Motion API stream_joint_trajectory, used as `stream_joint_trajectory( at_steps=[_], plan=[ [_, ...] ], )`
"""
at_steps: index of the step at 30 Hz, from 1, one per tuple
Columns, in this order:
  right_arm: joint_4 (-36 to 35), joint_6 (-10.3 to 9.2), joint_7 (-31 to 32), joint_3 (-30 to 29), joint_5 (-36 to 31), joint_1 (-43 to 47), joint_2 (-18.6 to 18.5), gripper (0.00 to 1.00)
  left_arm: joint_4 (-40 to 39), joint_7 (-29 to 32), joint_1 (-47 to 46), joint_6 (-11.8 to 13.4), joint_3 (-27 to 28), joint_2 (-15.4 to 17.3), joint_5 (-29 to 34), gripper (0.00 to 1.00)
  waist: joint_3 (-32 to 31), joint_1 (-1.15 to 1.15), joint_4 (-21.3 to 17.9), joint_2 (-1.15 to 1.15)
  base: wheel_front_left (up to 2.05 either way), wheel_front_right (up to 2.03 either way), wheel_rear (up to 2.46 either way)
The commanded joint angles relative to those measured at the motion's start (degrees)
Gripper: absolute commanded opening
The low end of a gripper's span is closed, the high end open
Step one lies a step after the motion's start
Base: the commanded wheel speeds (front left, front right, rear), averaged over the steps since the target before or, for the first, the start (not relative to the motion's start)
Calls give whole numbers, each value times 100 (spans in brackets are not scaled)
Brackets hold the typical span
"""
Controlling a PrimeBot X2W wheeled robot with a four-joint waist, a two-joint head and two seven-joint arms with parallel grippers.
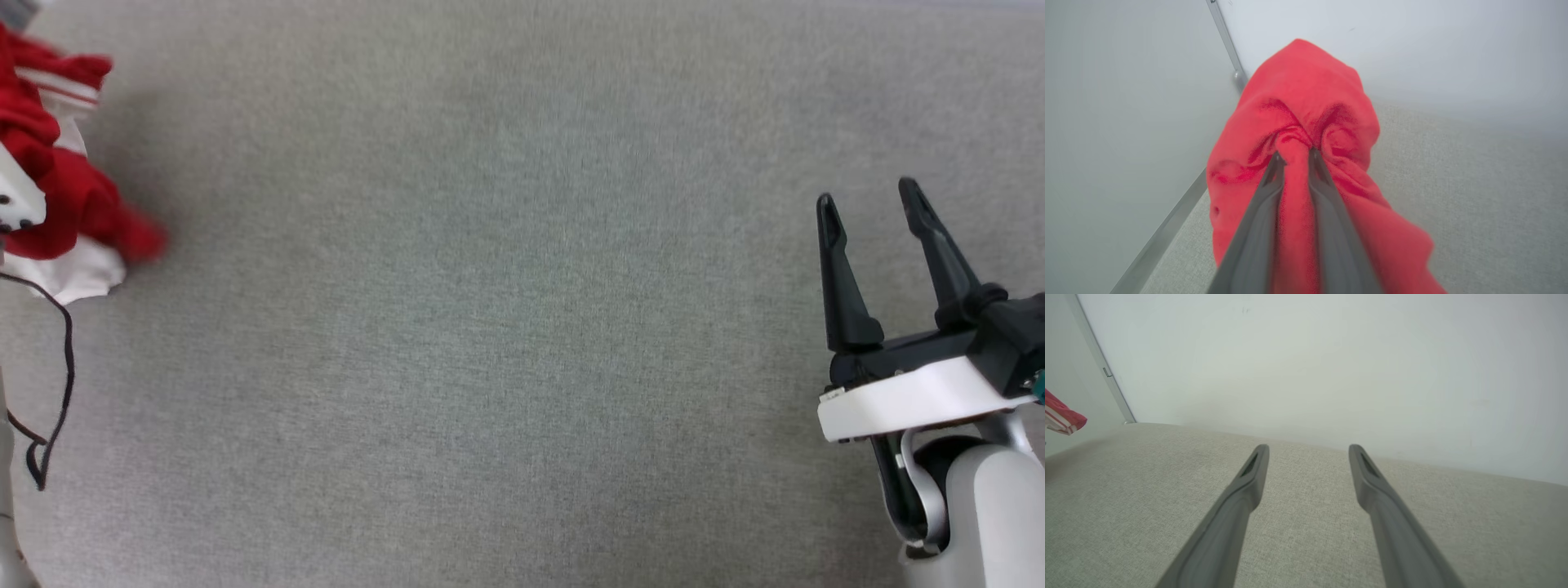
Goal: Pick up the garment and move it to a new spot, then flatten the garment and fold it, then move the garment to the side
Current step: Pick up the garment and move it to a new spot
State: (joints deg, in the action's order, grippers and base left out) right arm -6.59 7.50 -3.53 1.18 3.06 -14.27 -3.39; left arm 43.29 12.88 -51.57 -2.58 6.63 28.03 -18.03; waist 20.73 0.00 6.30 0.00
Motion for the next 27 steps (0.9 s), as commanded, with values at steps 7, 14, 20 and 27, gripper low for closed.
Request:
stream_joint_trajectory(
  at_steps=[7,14,20,27],
  plan=[
    [78,-3,-44,-135,96,355,53,100,-245,-1212,-96,-104,-269,-251,189,0,-884,0,-160,0,0,0,0],
    [105,-3,-21,-163,315,651,54,100,-838,-1801,340,-124,-648,-949,223,0,-1368,0,-568,0,0,0,0],
    [103,-2,14,-139,400,846,56,100,-1591,-1840,933,-161,-1148,-1667,225,0,-1599,0,-1068,0,0,0,0],
    [78,-2,16,-159,485,987,56,100,-2229,-1747,1598,-259,-1825,-2265,128,0,-1574,0,-1536,0,0,0,0]
  ],
)
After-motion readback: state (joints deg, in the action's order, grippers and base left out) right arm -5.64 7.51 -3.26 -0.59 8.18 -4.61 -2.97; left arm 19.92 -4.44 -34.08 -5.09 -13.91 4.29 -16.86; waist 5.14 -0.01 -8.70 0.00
